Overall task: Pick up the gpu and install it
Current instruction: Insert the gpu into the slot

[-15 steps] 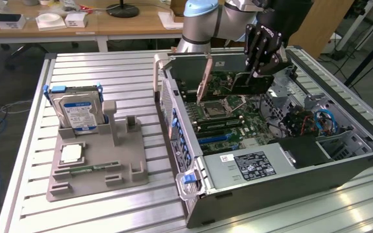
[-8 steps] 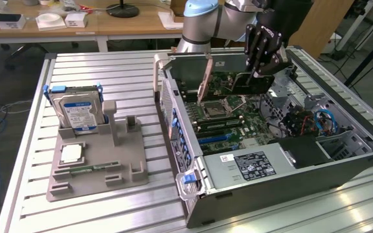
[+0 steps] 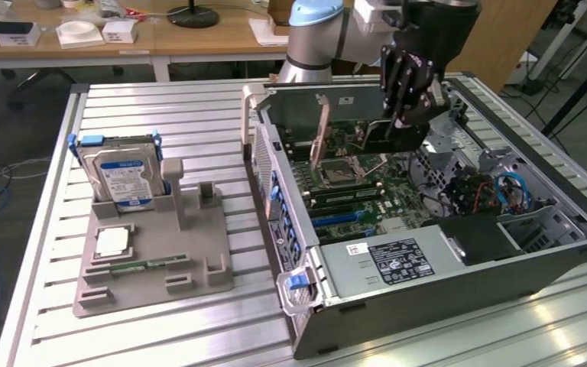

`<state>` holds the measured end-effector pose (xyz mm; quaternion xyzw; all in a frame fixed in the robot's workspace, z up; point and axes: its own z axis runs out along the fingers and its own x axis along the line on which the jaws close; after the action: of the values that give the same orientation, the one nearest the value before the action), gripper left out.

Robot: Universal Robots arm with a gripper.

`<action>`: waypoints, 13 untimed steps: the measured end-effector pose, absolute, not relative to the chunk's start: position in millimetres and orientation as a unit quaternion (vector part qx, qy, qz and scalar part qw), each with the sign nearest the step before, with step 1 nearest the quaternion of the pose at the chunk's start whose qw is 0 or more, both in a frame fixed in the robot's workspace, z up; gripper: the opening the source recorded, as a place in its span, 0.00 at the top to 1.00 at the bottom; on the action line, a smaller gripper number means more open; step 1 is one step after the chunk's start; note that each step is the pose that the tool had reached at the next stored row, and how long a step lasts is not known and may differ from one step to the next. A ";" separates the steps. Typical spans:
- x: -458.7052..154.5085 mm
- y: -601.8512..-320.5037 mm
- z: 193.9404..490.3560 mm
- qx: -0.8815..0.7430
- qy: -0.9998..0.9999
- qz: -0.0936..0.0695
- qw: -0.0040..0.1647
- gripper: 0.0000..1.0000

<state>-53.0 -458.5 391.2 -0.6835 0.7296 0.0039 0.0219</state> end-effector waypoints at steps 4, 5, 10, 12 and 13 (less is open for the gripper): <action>-56.4 -458.3 384.8 -0.684 0.729 0.000 0.025 0.74; -57.7 -458.3 382.9 -0.684 0.729 0.000 0.025 0.74; -58.1 -458.3 375.2 -0.682 0.731 0.000 0.025 0.74; -58.1 -458.3 371.5 -0.681 0.732 0.000 0.025 0.74; -58.1 -458.3 369.6 -0.681 0.732 0.000 0.025 0.74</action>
<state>-58.1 -458.3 369.6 -0.6808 0.7320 -0.0003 0.0249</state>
